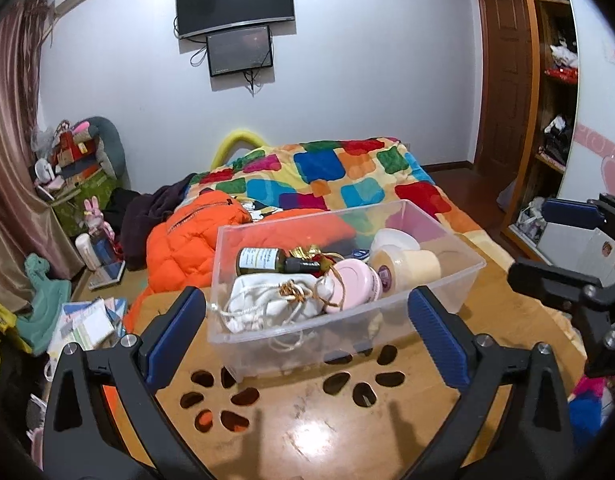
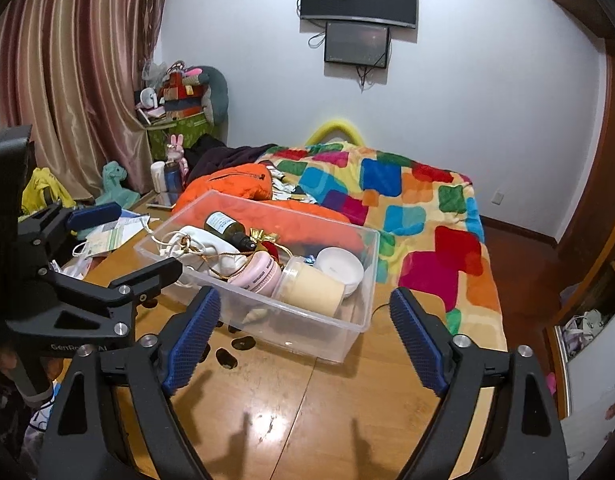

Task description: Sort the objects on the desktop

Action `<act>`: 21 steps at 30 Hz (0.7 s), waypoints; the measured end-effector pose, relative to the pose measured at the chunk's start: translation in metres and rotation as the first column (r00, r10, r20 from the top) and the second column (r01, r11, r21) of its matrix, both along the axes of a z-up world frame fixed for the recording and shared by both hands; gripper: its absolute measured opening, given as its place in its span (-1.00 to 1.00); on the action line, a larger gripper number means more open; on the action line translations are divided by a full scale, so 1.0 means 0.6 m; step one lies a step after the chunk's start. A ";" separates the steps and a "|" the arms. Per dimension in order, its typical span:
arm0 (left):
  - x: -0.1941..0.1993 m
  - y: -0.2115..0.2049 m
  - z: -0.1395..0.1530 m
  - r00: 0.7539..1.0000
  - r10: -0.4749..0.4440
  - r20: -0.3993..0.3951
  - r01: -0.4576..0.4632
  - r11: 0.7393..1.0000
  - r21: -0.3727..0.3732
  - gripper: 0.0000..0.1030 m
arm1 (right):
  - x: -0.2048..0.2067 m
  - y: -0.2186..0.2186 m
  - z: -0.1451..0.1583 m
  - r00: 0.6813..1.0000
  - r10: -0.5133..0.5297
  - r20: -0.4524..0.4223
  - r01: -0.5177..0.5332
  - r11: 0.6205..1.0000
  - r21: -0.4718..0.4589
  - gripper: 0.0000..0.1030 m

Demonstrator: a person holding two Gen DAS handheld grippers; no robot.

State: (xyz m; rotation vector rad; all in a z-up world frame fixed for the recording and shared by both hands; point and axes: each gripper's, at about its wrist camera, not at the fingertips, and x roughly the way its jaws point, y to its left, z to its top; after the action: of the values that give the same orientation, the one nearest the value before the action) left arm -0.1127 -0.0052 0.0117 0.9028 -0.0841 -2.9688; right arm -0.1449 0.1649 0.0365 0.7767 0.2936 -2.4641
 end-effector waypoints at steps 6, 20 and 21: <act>0.016 -0.002 -0.012 1.000 0.012 0.009 -0.012 1.000 0.020 0.99 | 0.030 0.019 -0.013 0.999 -0.032 -0.015 0.031 0.998 -0.046 0.99; 0.073 -0.002 -0.035 0.999 0.054 0.002 -0.054 0.996 0.066 0.99 | 0.038 0.056 -0.056 0.988 -0.148 0.042 0.152 0.981 -0.122 0.99; 0.075 -0.001 -0.038 0.998 0.059 0.002 -0.059 0.996 0.065 0.99 | 0.040 0.053 -0.059 0.988 -0.152 0.035 0.155 0.982 -0.107 0.99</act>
State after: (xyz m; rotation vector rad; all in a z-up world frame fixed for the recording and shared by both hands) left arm -0.0680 -0.0057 -0.0109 0.8961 0.0388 -2.9330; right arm -0.1210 0.1964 0.0013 0.8124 0.0903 -2.5866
